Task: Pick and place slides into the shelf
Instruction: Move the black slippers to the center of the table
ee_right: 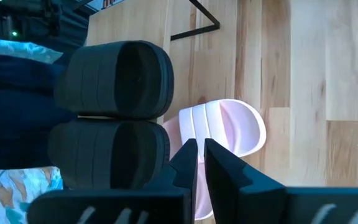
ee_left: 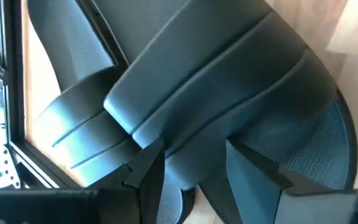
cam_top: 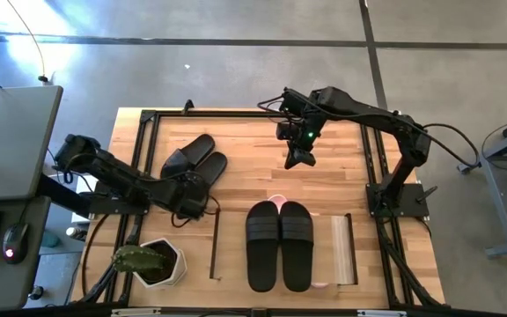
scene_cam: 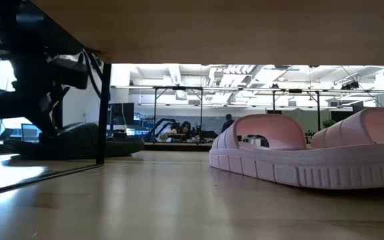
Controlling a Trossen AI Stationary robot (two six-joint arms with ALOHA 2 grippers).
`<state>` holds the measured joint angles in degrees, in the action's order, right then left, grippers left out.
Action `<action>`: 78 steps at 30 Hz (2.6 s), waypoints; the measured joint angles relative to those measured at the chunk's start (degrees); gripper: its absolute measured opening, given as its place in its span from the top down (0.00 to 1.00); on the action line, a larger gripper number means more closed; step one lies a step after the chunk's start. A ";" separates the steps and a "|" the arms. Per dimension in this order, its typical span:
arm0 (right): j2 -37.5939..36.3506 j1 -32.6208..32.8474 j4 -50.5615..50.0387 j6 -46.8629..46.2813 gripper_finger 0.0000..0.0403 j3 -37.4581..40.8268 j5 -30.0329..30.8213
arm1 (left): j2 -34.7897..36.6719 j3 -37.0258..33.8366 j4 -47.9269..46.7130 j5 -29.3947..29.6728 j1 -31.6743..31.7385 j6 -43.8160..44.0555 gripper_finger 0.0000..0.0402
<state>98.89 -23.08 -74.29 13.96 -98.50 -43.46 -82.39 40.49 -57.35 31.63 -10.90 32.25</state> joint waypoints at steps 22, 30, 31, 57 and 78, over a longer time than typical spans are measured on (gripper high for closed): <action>0.02 -0.16 1.24 1.37 0.95 0.00 -0.26 | 9.02 19.58 -13.10 -17.70 5.84 8.63 0.62; 0.04 -0.19 -0.07 -1.46 0.95 0.00 -3.59 | 13.68 20.68 -12.31 -33.44 30.47 7.84 0.62; 0.04 -0.19 -0.26 -1.47 0.95 0.00 -4.29 | 13.61 20.68 -11.36 -35.06 33.65 5.79 0.62; 0.04 -0.17 -2.93 -0.55 0.95 0.00 -4.91 | 7.84 15.64 -22.43 -27.66 60.03 16.75 0.62; 0.04 -0.12 -3.90 4.54 0.95 0.00 -4.85 | 7.40 2.45 -7.67 -29.44 60.00 20.61 0.85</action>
<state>98.94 -23.20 -78.19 18.50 -98.50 -48.31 -74.99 42.94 -65.02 2.19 49.10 52.87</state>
